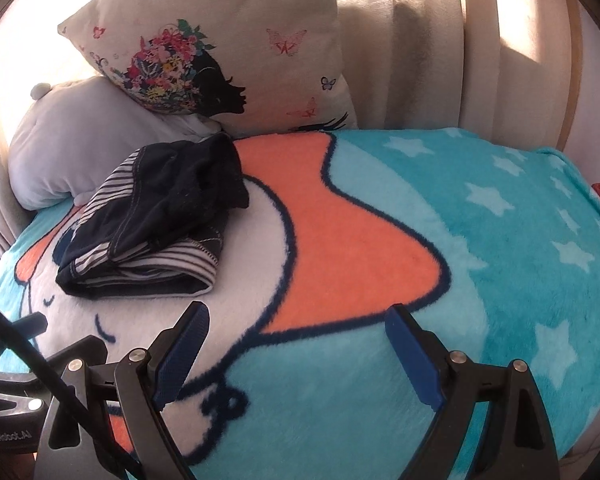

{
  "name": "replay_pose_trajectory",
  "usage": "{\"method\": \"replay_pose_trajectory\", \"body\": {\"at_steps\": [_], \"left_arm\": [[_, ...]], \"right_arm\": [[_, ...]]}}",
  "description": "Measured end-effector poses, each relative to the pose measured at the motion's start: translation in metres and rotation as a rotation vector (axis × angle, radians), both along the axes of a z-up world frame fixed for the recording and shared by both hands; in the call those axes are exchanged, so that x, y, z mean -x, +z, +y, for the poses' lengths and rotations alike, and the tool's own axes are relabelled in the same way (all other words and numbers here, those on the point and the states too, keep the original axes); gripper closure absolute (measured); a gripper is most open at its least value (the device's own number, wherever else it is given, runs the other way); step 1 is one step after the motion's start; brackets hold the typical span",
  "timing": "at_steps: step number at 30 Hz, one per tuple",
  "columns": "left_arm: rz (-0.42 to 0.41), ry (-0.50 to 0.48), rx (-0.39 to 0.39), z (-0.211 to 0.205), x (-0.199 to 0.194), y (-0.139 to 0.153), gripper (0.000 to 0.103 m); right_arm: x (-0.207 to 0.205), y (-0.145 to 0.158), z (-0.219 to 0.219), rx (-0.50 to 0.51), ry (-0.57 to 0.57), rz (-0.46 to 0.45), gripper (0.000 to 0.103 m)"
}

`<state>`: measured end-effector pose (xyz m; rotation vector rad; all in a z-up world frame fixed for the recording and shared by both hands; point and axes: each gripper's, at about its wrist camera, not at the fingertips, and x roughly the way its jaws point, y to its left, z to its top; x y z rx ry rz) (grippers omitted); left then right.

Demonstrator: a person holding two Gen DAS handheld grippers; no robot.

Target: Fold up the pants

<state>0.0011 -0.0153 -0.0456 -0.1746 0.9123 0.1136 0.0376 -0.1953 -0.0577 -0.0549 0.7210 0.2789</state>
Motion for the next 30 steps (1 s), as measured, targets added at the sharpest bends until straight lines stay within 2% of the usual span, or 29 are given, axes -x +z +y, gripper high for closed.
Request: {"method": "replay_pose_trajectory", "body": {"at_steps": [13,19,26,30], "left_arm": [[0.003,0.078,0.031,0.040,0.009,-0.001,0.000],[0.007,0.064,0.008,0.034,0.013,-0.003,0.000],[-0.013,0.018,-0.035,0.017,0.012,0.001,0.000],[-0.016,0.002,-0.034,0.013,0.009,0.000,0.000]], "right_arm": [[0.005,-0.006,0.027,0.019,0.054,0.011,0.010],[0.009,-0.008,0.035,0.034,0.067,0.008,0.010],[0.013,-0.007,0.029,0.034,0.052,0.002,0.010],[0.010,-0.007,0.024,0.035,0.040,0.003,0.010]]}}
